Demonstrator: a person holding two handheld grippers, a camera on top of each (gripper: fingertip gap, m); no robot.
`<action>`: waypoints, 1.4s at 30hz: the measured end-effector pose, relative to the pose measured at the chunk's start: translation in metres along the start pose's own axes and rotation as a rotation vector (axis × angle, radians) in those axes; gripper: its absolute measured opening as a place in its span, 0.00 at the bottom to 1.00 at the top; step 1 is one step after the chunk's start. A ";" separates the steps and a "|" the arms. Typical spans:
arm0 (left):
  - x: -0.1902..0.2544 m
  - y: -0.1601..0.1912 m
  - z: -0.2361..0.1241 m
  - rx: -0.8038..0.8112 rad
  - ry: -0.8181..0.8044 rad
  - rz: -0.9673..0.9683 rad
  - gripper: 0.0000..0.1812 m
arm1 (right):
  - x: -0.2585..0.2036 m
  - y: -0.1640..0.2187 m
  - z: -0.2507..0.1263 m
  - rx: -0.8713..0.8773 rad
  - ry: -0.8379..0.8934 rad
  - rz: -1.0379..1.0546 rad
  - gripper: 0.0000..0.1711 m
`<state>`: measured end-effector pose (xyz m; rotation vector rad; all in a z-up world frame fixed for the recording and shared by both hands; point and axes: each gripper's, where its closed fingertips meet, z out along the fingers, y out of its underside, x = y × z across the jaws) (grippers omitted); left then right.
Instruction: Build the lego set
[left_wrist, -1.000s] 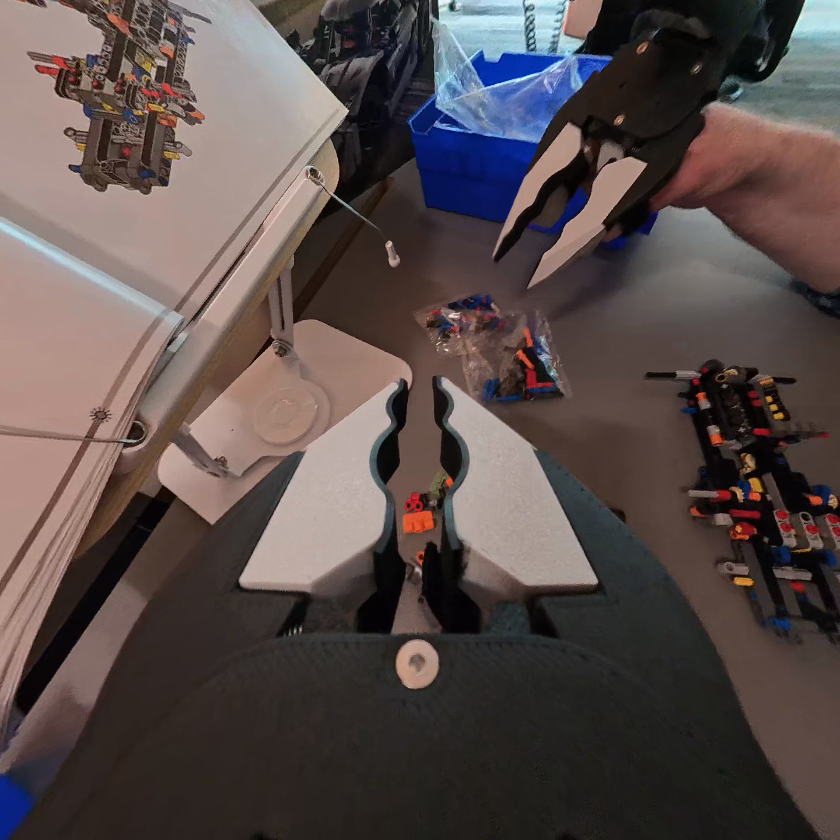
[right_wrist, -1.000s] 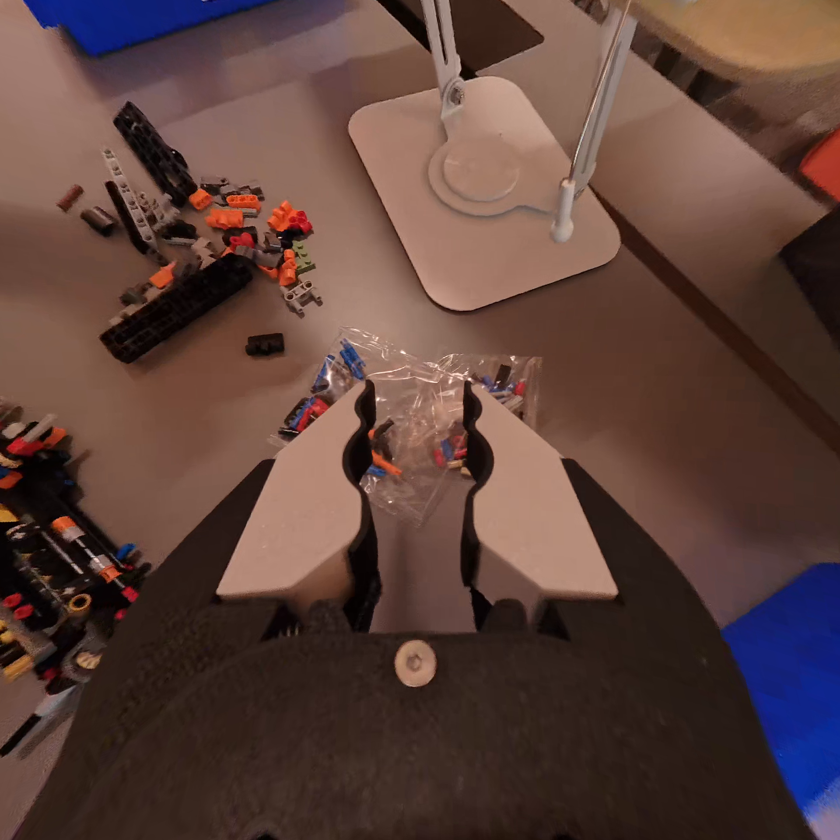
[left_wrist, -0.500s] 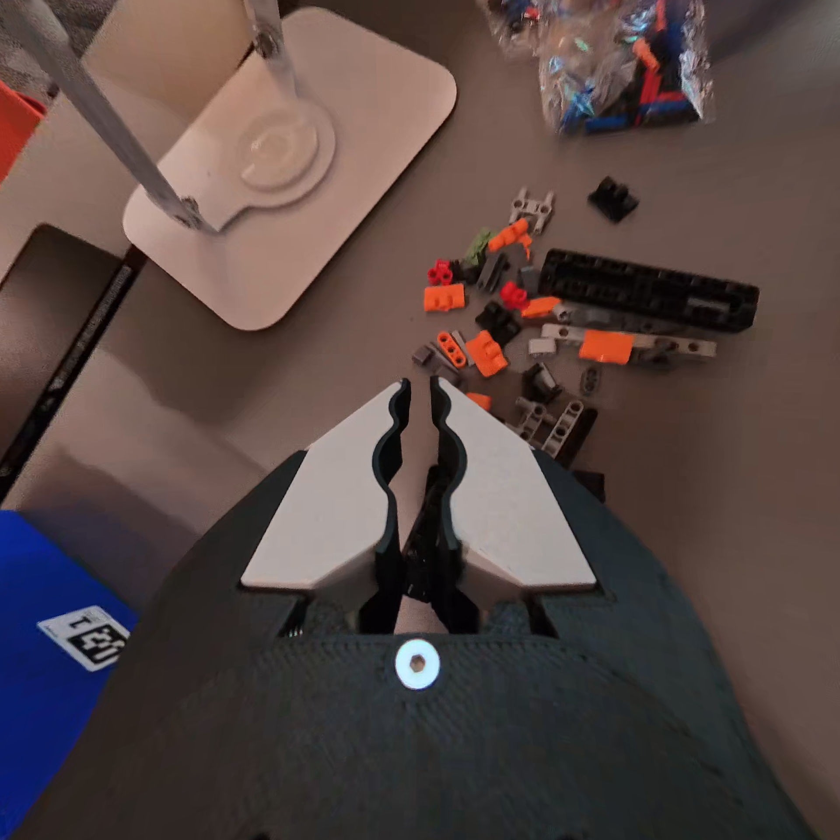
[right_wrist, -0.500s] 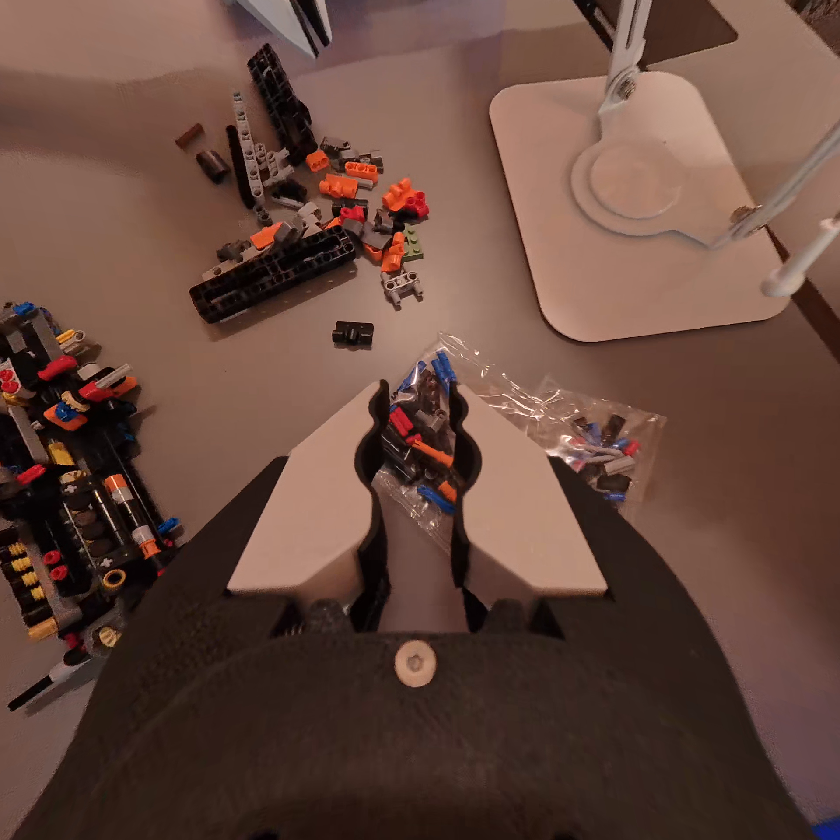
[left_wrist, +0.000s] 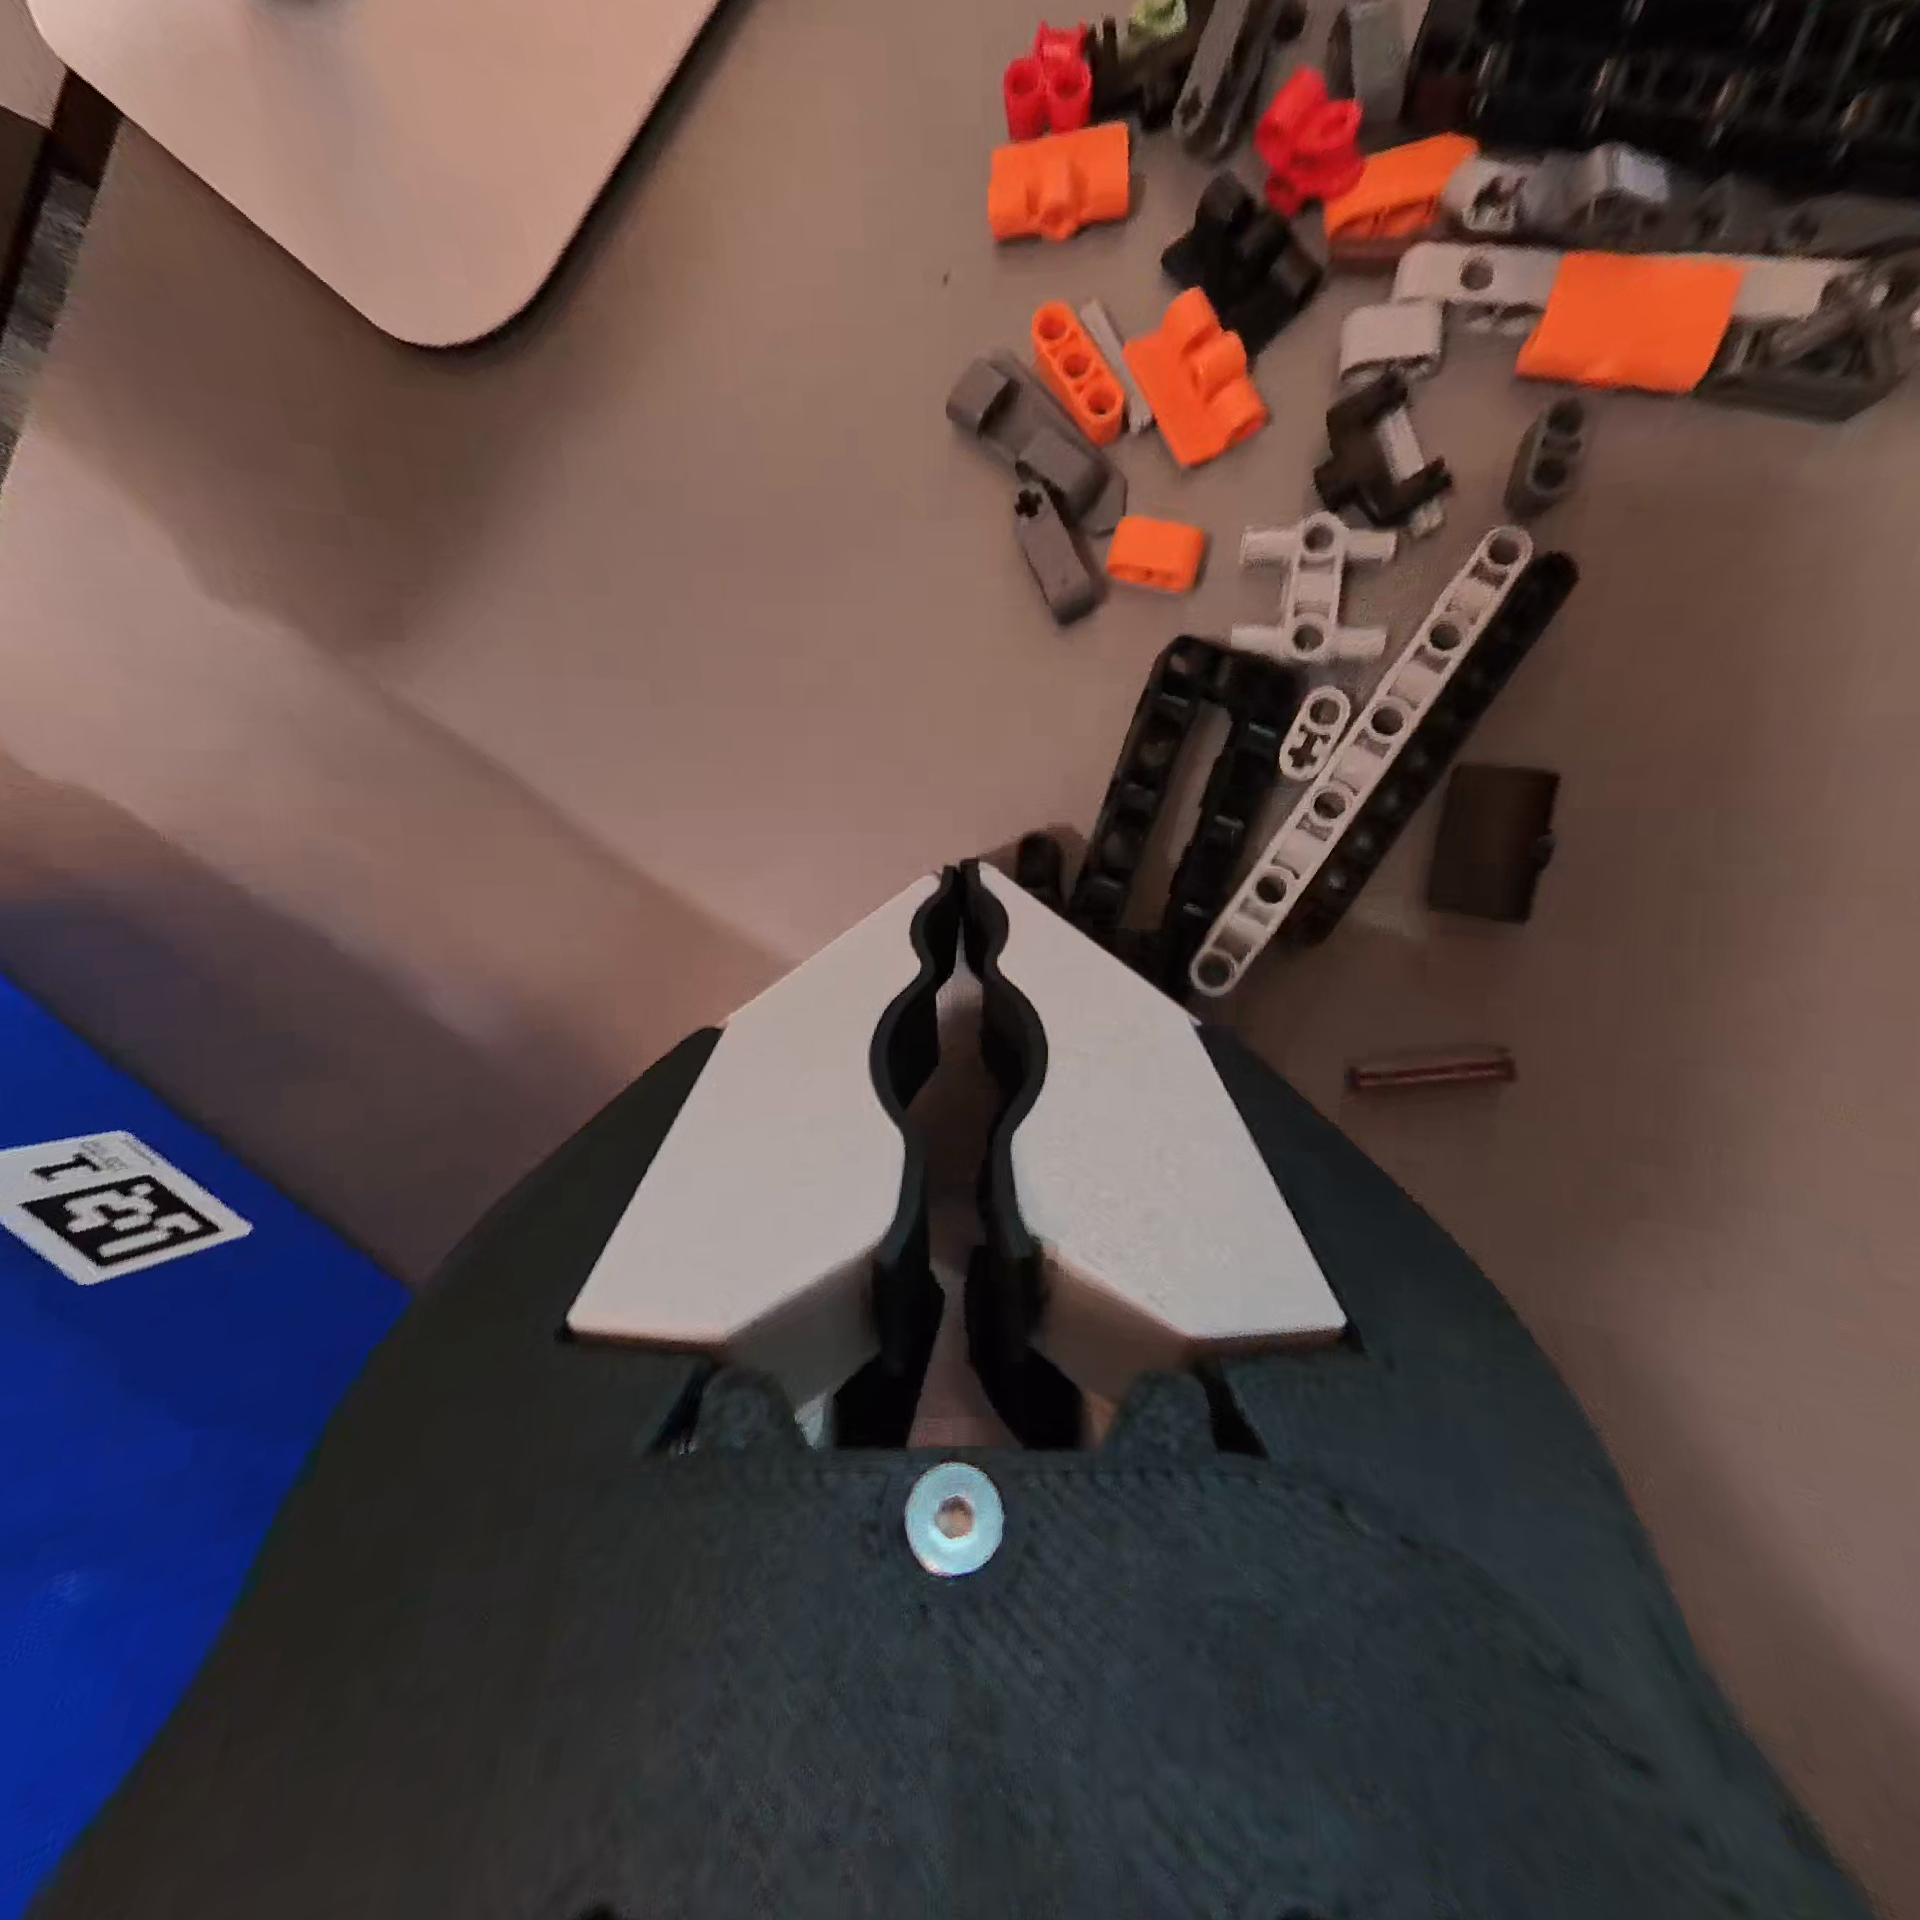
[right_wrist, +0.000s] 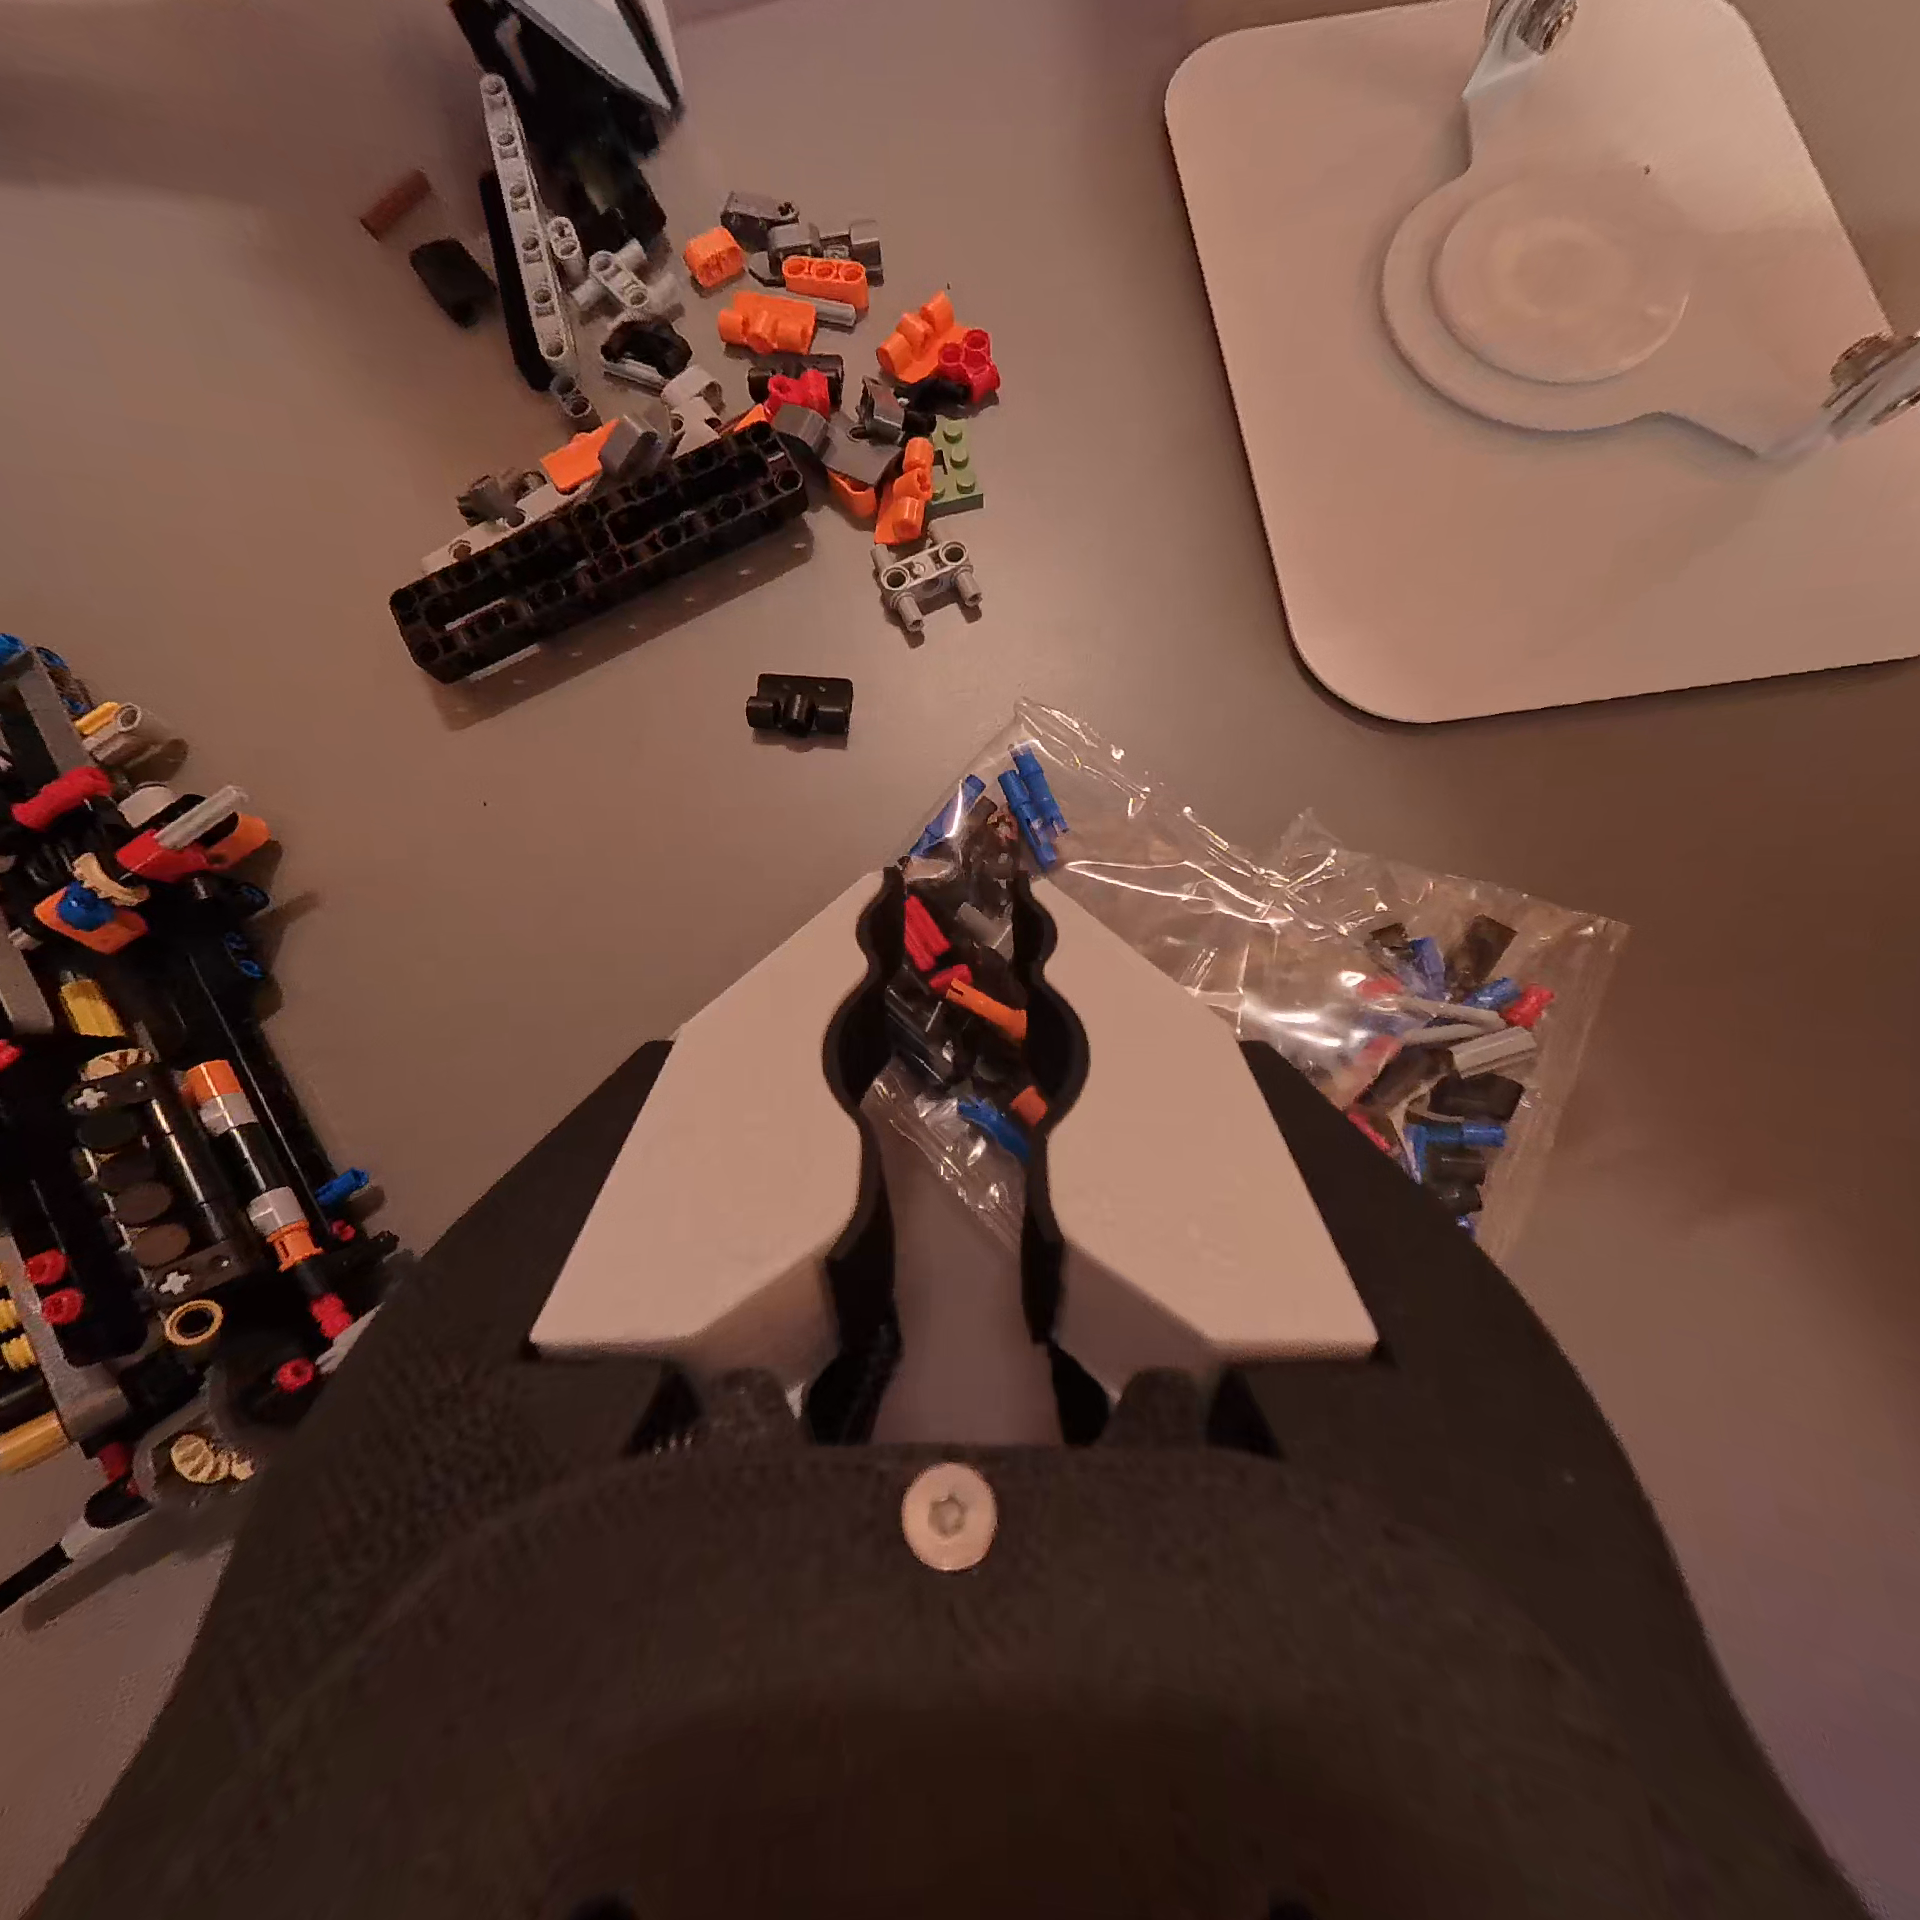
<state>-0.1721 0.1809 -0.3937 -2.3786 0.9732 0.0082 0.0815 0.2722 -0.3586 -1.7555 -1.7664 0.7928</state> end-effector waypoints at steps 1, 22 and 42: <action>0.000 0.004 -0.003 -0.022 -0.007 0.013 0.00 | 0.001 0.000 -0.001 -0.001 0.003 -0.001 0.10; 0.035 0.017 -0.051 0.058 0.001 0.021 0.18 | -0.003 -0.003 -0.005 0.013 -0.009 -0.003 0.12; 0.131 -0.120 0.031 0.244 0.172 0.306 0.10 | -0.012 -0.009 -0.002 0.029 -0.039 -0.024 0.11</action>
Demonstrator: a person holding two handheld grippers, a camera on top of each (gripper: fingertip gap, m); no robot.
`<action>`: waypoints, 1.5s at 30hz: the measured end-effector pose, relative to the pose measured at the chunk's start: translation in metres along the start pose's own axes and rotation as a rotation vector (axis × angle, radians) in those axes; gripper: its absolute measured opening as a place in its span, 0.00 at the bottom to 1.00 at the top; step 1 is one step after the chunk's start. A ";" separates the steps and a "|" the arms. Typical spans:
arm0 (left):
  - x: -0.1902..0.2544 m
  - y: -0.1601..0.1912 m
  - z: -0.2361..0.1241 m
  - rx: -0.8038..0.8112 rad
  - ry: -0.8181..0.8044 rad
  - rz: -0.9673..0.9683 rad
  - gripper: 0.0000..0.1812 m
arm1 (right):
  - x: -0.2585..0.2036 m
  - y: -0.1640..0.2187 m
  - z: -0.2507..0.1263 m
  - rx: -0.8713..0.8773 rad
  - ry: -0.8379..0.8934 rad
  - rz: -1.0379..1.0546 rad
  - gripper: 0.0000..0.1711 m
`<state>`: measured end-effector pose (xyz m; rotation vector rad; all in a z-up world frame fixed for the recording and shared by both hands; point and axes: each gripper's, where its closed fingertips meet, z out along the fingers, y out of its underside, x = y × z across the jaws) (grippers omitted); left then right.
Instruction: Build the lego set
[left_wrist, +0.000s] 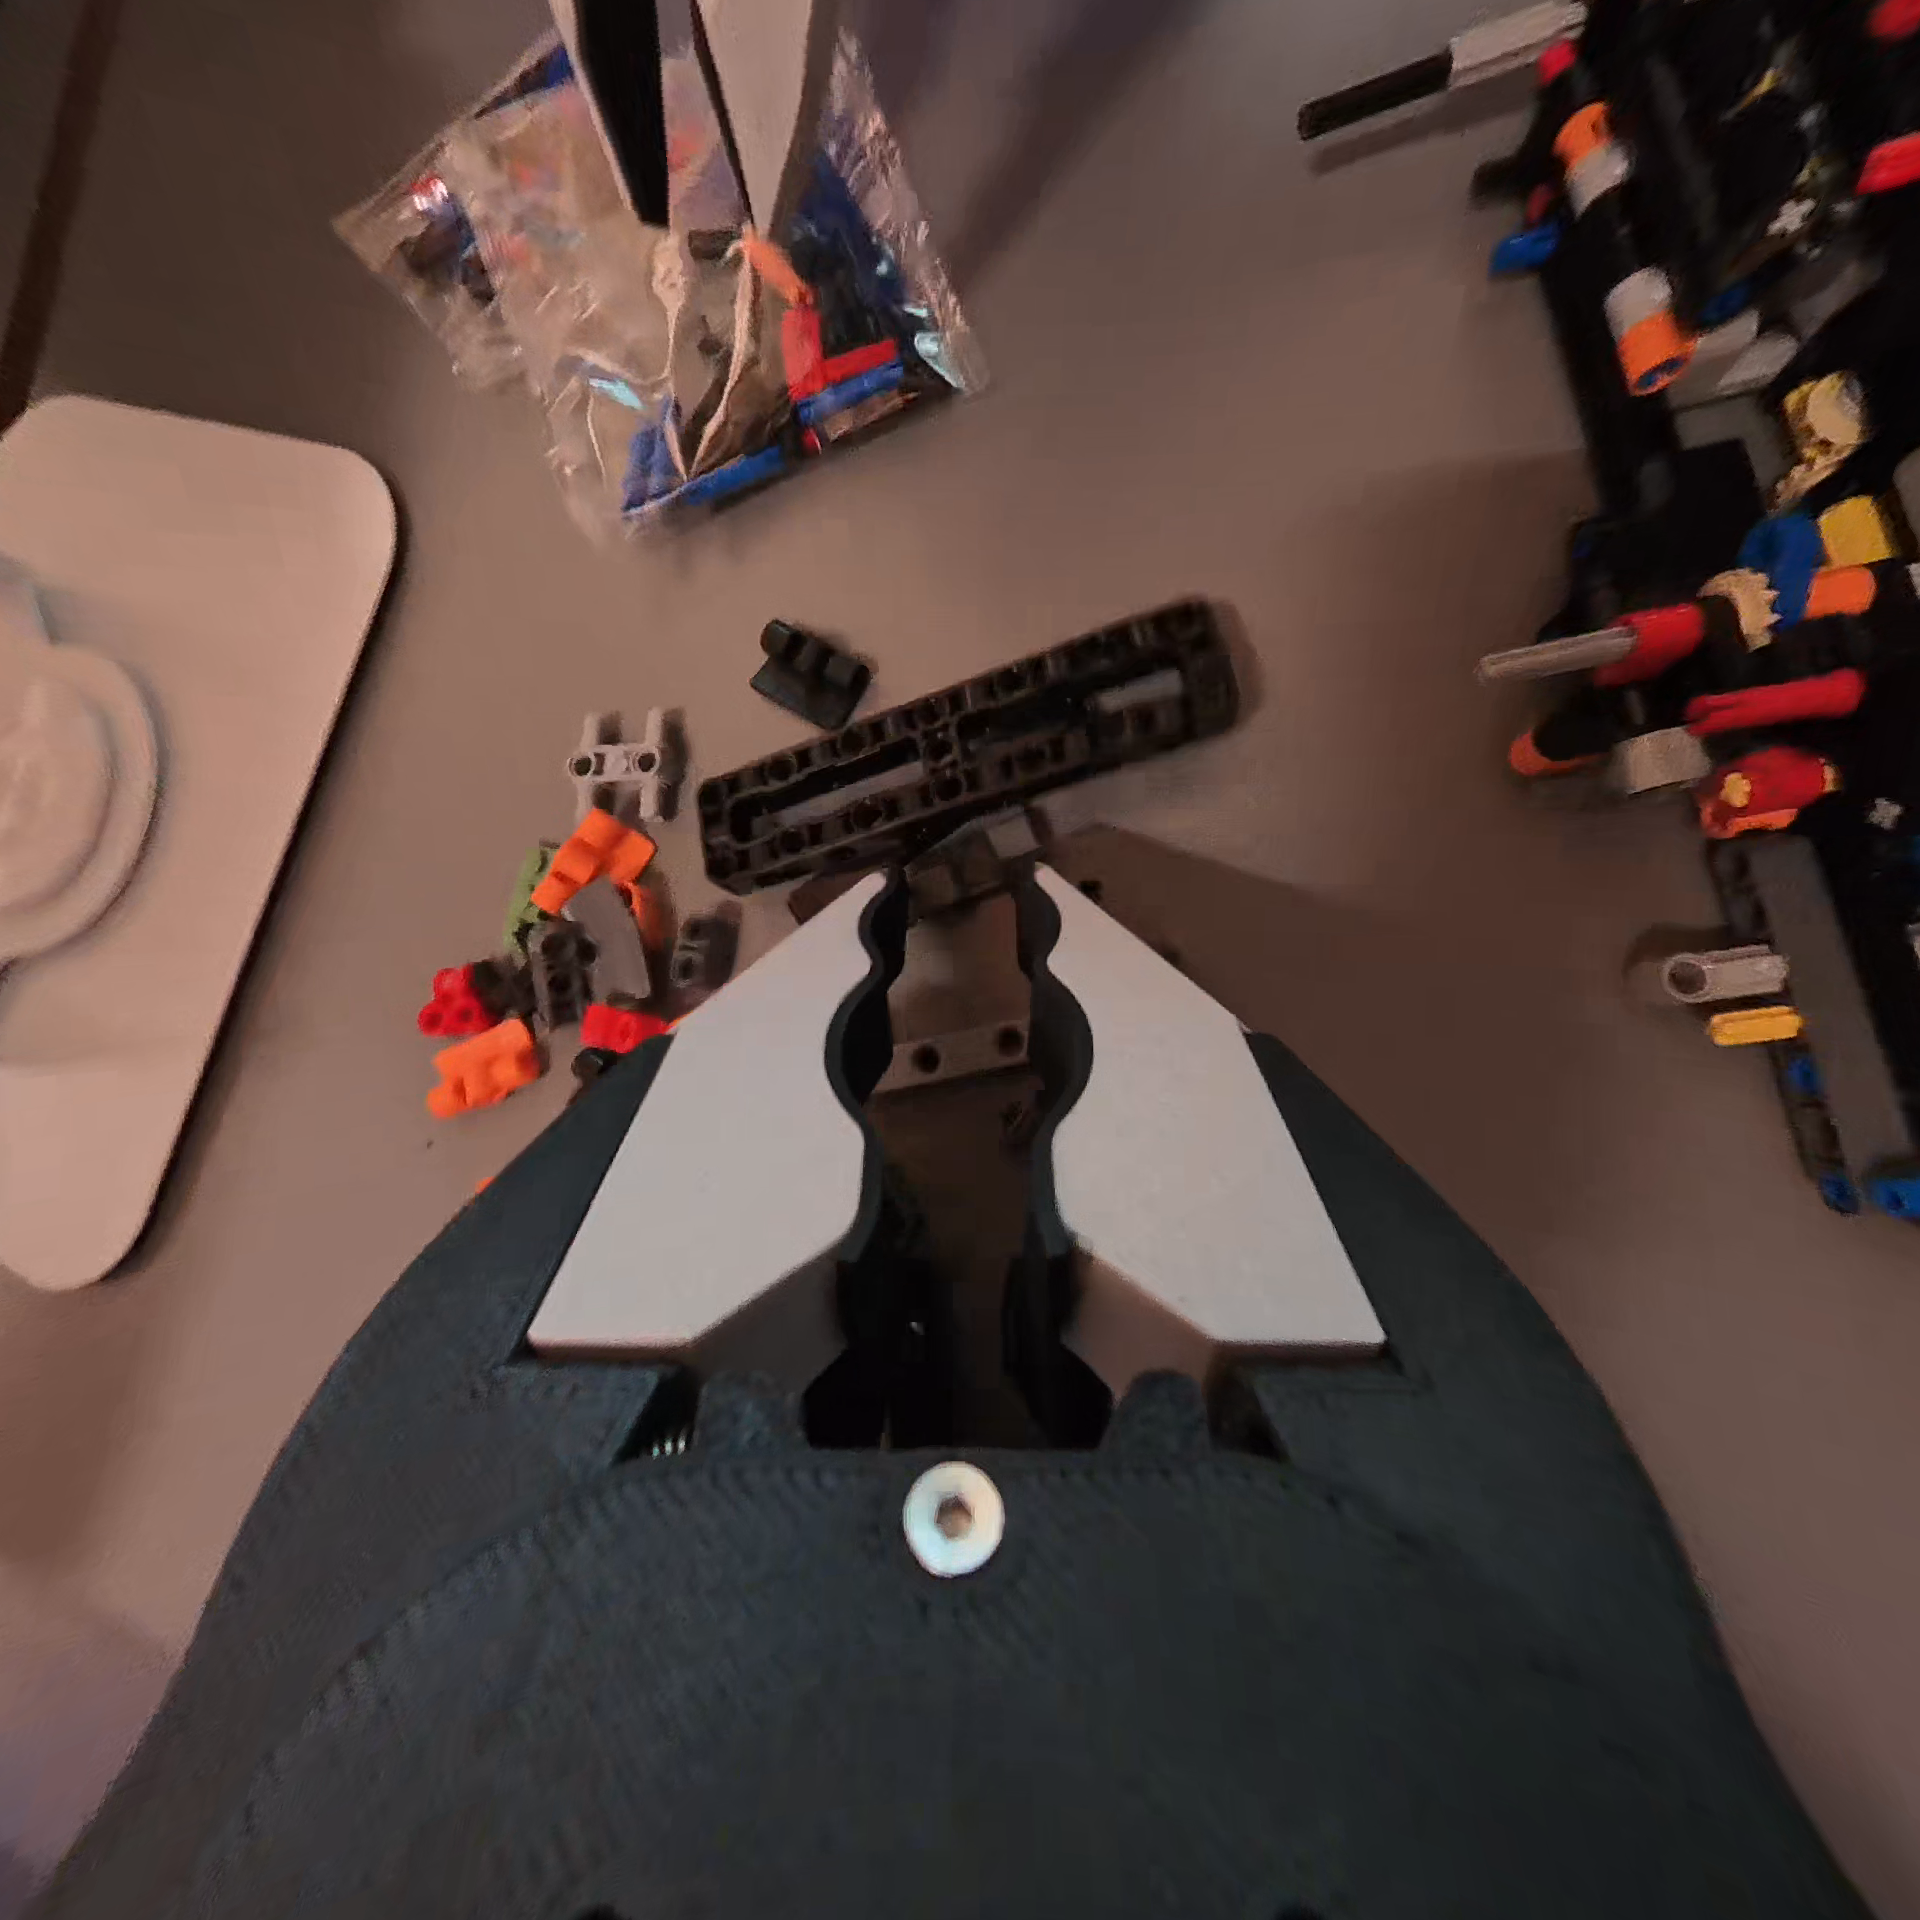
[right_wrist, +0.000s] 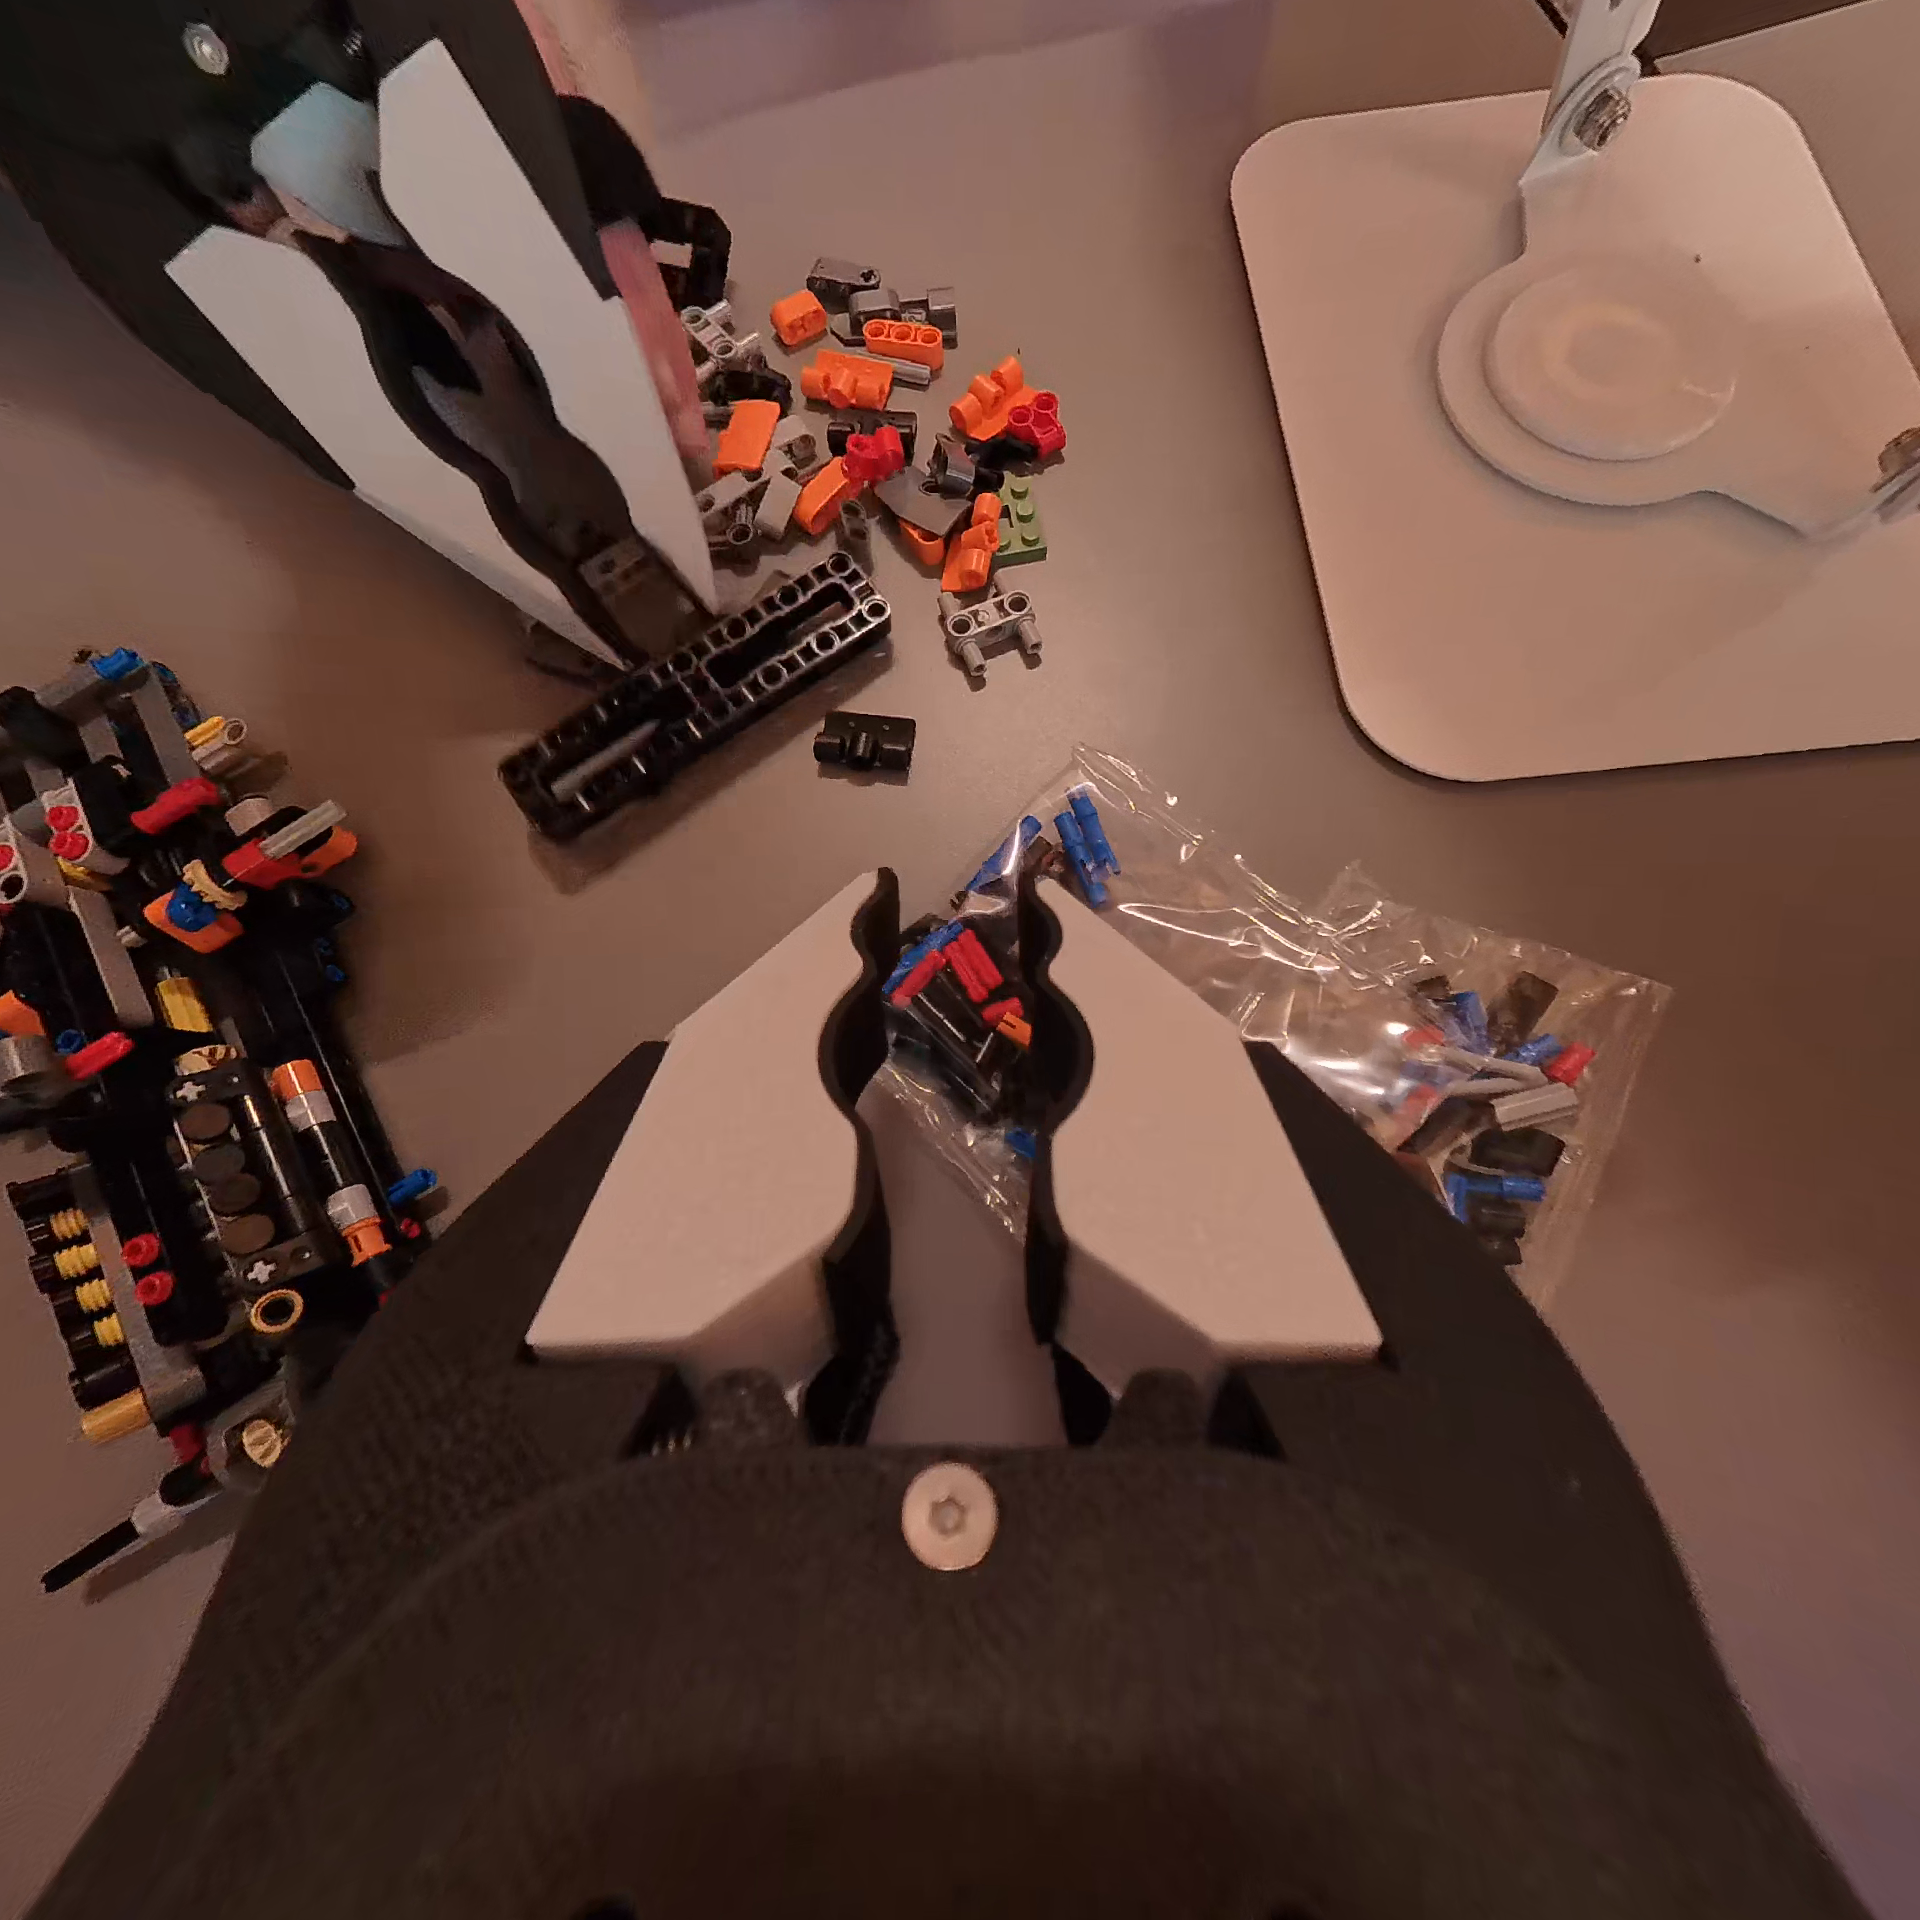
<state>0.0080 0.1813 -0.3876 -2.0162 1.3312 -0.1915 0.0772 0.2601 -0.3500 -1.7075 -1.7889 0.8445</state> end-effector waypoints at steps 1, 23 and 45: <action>-0.003 -0.001 -0.002 0.006 -0.015 0.006 0.10 | 0.000 0.000 0.000 -0.001 -0.002 0.000 0.11; -0.053 0.026 -0.021 -0.096 -0.142 -0.177 0.06 | -0.004 -0.004 -0.001 0.020 -0.019 0.005 0.11; -0.046 0.015 -0.002 -0.058 -0.087 0.075 0.03 | -0.003 -0.001 0.003 0.021 -0.031 0.013 0.11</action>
